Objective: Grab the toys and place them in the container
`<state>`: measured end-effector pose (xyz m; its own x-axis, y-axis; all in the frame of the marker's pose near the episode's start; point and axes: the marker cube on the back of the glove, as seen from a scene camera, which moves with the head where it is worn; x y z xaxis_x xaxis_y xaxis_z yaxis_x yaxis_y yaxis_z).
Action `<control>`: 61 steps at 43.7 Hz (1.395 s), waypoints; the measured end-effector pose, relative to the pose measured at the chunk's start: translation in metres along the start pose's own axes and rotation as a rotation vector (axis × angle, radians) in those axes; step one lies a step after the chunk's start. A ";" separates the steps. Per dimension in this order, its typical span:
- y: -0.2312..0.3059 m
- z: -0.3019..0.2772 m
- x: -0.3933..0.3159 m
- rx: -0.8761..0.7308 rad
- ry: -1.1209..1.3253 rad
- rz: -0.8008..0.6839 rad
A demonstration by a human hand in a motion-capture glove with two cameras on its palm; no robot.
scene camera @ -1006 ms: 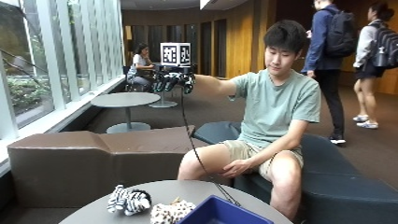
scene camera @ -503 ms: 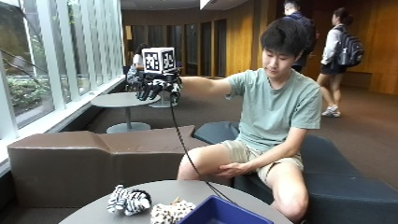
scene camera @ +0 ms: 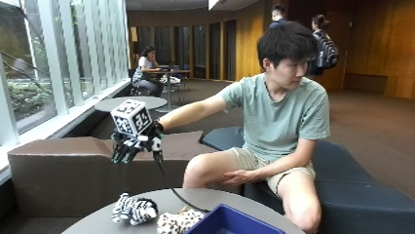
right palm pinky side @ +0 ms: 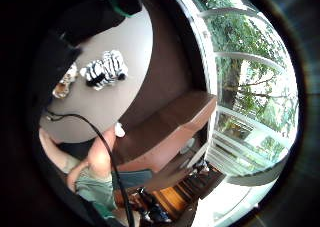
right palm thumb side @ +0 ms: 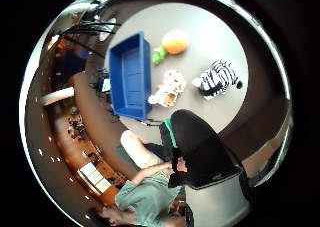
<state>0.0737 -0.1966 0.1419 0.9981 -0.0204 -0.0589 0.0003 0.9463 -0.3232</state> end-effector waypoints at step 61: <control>-0.087 0.172 -0.004 0.007 -0.077 0.119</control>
<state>0.0807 -0.2234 0.3323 0.9929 0.1166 -0.0235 -0.1181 0.9429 -0.3115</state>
